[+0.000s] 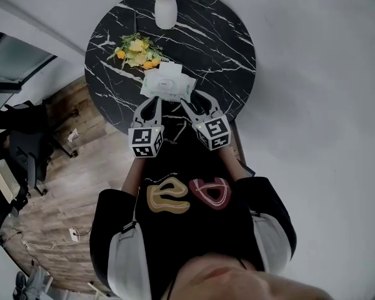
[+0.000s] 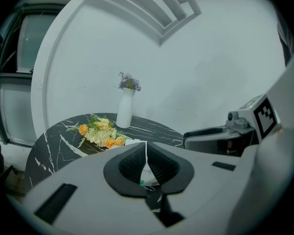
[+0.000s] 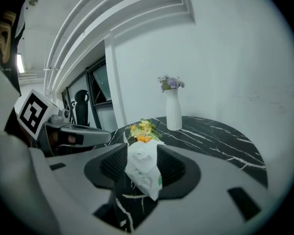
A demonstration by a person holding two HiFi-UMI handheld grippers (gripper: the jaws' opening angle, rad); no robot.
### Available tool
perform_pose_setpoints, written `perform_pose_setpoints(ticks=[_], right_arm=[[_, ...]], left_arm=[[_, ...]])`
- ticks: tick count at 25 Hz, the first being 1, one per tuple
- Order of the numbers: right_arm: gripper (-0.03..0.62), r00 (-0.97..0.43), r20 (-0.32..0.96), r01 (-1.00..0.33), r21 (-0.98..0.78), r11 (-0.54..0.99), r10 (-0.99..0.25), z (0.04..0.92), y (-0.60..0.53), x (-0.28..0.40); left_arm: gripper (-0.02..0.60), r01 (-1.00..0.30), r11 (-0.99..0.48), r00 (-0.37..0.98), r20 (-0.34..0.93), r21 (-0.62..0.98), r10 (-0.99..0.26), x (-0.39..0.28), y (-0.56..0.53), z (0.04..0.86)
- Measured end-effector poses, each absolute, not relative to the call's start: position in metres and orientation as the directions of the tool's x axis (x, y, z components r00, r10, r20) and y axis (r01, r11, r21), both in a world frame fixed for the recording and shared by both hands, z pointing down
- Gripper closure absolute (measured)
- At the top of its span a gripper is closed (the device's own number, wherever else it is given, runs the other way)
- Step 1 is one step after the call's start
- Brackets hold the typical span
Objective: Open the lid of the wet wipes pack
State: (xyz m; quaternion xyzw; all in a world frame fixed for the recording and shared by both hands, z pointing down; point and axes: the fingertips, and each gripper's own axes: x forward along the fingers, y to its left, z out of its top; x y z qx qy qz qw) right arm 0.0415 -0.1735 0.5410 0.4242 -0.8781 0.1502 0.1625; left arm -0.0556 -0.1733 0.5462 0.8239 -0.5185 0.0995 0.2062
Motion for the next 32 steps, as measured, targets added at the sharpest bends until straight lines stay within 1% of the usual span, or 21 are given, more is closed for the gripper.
perform_pose_setpoints(ticks=[2, 5, 12, 16, 32], right_arm=[[0.423, -0.590, 0.413, -0.792, -0.128, 0.597, -0.694, 0.542, -0.171, 0.042], [0.487, -0.587, 0.409, -0.801, -0.167, 0.575, -0.699, 0.542, -0.169, 0.043], [0.567, -0.593, 0.395, -0.795, -0.149, 0.589, -0.701, 0.540, -0.161, 0.037], [0.583, -0.587, 0.387, -0.796, -0.121, 0.593, -0.711, 0.538, -0.156, 0.039], [0.584, -0.590, 0.381, -0.790, -0.089, 0.607, -0.711, 0.538, -0.158, 0.043]], left_arm=[[0.561, -0.895, -0.382, 0.443, 0.372, 0.230, -0.815, -0.052, -0.171, 0.545], [0.561, -0.893, -0.387, 0.448, 0.370, 0.228, -0.814, -0.045, -0.168, 0.543], [0.561, -0.878, -0.427, 0.478, 0.361, 0.215, -0.801, -0.031, -0.163, 0.540], [0.561, -0.879, -0.428, 0.476, 0.357, 0.208, -0.804, -0.026, -0.161, 0.539], [0.563, -0.883, -0.428, 0.469, 0.360, 0.192, -0.807, -0.023, -0.161, 0.540]])
